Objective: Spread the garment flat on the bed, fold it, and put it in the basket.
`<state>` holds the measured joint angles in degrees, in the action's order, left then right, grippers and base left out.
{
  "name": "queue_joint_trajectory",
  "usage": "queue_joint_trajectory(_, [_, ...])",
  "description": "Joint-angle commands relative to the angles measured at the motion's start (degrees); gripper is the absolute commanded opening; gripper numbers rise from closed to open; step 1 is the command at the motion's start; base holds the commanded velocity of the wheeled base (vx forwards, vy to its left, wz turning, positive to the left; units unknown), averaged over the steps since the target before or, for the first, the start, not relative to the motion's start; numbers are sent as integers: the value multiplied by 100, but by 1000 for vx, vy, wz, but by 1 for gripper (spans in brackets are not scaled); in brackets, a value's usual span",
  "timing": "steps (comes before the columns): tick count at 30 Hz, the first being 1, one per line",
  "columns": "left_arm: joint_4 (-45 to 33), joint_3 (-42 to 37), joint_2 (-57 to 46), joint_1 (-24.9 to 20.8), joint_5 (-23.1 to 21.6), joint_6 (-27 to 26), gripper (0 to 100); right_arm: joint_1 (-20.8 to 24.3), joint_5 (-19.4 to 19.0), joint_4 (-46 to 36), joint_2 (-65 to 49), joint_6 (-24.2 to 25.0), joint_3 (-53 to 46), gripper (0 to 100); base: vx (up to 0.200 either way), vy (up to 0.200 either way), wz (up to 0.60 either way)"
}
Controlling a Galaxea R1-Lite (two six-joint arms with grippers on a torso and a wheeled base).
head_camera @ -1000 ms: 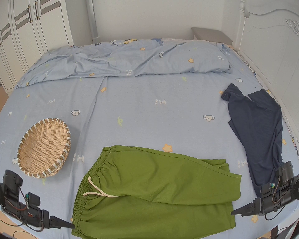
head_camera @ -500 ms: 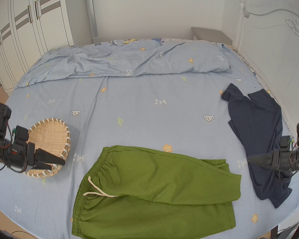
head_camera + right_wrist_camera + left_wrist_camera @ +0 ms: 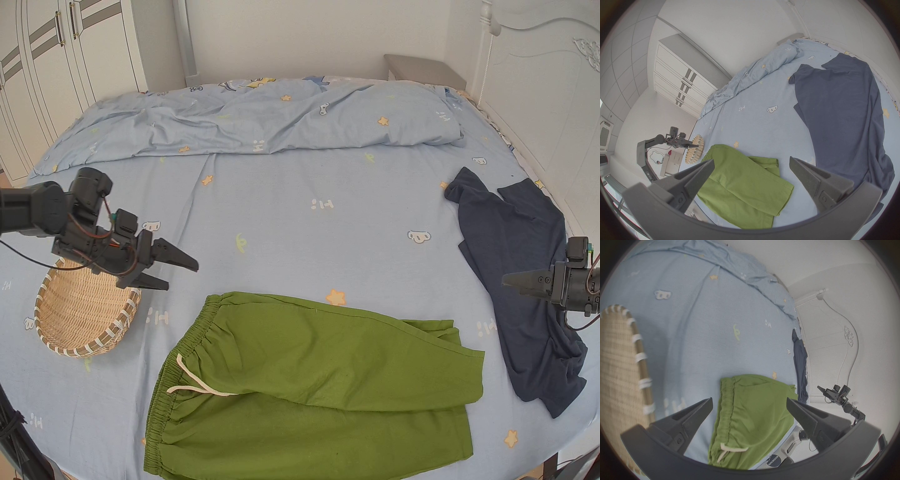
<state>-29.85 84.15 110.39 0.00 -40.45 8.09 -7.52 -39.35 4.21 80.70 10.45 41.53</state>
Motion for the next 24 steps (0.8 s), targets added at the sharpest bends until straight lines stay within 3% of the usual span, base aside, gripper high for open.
queue_joint_trajectory(1, [50,743,1231,-378,2,210,100,75,6,10,183,1,4,100,0,0,0])
queue_joint_trajectory(24, [76,928,1934,-519,-7,210,100,304,15,80,473,10,-5,100,0,0,0])
